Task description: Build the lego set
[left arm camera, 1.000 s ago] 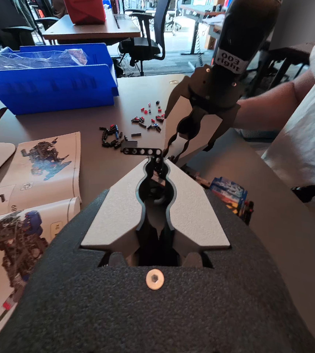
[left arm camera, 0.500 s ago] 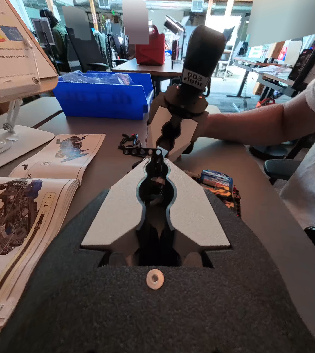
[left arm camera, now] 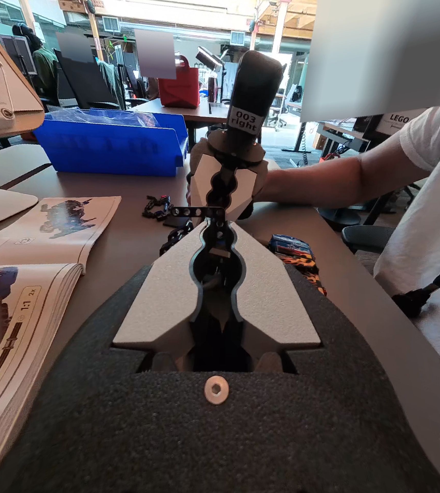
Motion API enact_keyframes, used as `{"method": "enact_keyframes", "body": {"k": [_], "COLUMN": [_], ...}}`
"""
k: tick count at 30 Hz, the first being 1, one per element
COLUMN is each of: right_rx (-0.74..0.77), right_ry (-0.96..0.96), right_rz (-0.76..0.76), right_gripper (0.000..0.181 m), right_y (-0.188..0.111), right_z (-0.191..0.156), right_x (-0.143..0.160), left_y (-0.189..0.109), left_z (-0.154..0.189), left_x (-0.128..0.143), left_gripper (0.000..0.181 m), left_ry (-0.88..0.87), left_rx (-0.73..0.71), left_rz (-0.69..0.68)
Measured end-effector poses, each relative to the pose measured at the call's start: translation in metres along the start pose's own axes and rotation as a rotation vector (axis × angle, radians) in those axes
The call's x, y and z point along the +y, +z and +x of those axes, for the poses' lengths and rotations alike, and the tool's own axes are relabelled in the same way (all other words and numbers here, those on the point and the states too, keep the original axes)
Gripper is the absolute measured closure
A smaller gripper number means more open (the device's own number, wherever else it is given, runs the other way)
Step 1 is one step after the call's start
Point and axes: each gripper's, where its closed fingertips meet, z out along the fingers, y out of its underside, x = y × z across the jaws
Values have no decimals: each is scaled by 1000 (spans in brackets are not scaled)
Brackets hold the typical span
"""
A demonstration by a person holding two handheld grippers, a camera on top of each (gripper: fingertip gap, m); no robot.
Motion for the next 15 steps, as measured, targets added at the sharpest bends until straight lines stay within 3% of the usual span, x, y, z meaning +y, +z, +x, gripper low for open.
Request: {"method": "enact_keyframes", "body": {"k": [1, 8, 15], "right_rx": [-2, 5, -23], "right_ry": [2, 11, 68], "right_rz": [15, 94, 157], "right_gripper": [169, 170, 169], "right_y": [0, -6, -11], "right_z": [0, 0, 1], "right_x": [-2, -17, -27], "left_y": [1, 3, 16], "left_z": [-1, -3, 5], "left_x": [0, -1, -4], "left_gripper": [175, 175, 175], "left_ry": [-11, -79, 34], "left_rx": [4, 40, 37], "left_rz": [-2, 3, 17]}}
